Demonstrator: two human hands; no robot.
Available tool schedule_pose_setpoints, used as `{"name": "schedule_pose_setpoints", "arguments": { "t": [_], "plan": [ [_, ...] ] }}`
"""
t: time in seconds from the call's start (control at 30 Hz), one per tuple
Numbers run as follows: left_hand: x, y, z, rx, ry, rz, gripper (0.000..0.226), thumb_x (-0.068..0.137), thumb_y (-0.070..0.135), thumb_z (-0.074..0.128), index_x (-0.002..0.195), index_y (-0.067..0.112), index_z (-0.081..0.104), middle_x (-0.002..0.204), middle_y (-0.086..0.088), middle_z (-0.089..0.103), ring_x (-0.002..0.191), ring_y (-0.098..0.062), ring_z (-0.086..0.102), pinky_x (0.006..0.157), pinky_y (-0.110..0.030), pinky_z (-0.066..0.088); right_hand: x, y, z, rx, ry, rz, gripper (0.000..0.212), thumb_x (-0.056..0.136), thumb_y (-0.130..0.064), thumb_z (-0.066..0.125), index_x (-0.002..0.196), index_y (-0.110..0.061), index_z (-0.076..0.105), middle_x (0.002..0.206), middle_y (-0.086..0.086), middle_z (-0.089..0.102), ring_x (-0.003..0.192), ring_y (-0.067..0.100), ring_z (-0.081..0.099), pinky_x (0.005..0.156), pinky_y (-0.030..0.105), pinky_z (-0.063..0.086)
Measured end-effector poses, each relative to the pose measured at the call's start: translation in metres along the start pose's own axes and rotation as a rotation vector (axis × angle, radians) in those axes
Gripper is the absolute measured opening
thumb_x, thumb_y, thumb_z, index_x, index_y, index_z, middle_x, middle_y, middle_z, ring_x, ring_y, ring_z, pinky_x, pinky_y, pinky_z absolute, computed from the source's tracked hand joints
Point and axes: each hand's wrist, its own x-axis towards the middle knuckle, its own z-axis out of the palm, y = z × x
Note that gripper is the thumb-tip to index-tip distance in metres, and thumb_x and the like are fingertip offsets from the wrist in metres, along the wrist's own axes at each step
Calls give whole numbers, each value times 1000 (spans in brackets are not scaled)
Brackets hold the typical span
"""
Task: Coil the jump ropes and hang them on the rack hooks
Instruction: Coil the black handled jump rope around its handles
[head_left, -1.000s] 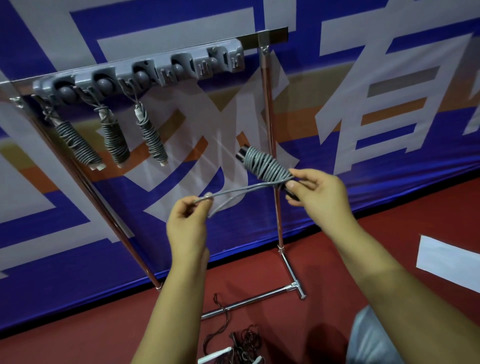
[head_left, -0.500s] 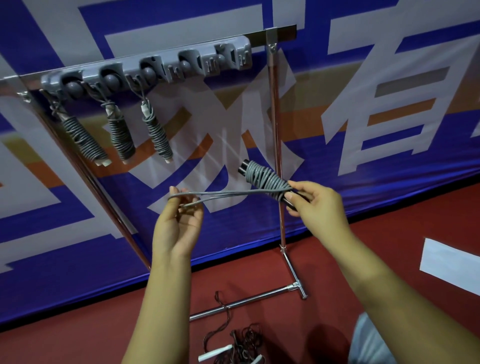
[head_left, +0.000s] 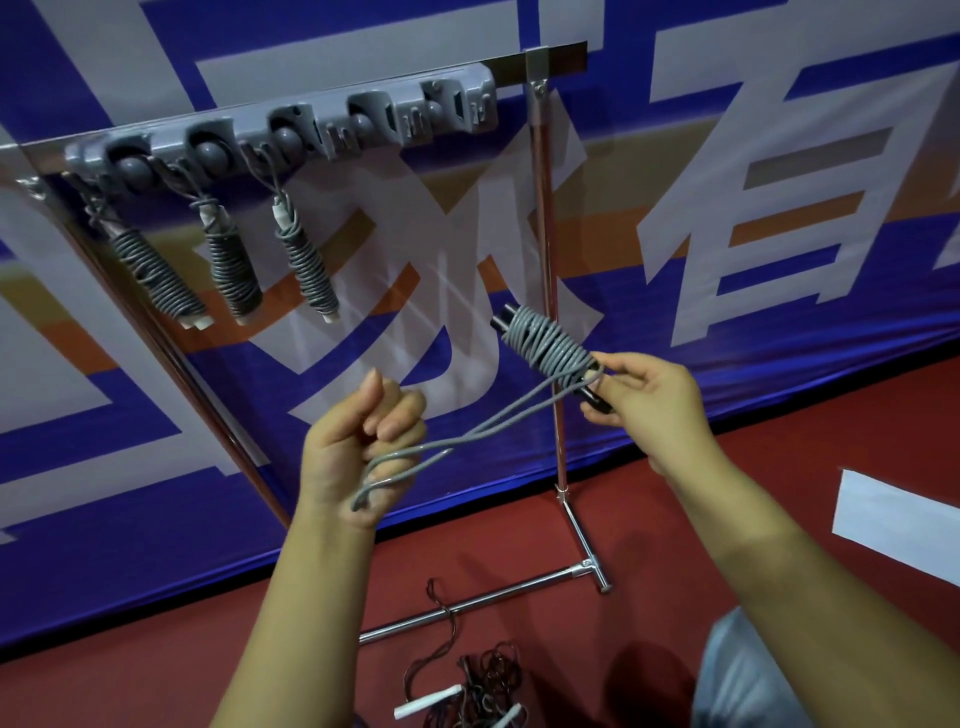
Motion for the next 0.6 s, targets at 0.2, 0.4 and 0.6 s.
{"name": "schedule_pose_setpoints", "arguments": {
  "t": [0.2,0.4,0.6],
  "plan": [
    [0,-16,8,672,263,-236,35,76,28,79,96,9,58,75,-4,53,35,-2,33,29,-11,27,1,-9,-9,26,40,-51,22,88,2,61,102,-15,64,79,6,68,65,7,68,58,20,56],
    [0,-37,28,1256,260,-373,17,82,22,69,98,16,70,66,-2,50,40,-4,38,37,-18,34,4,-13,-14,-38,57,-106,26,90,0,61,115,-7,63,82,6,67,73,7,68,62,20,57],
    [1,-44,6,1604,419,-295,7,90,23,65,84,27,66,78,-1,67,55,-15,57,57,-35,52,-2,-8,-11,-105,53,-119,28,89,-2,63,116,-9,64,92,5,68,75,9,68,68,25,59]
  ]
}}
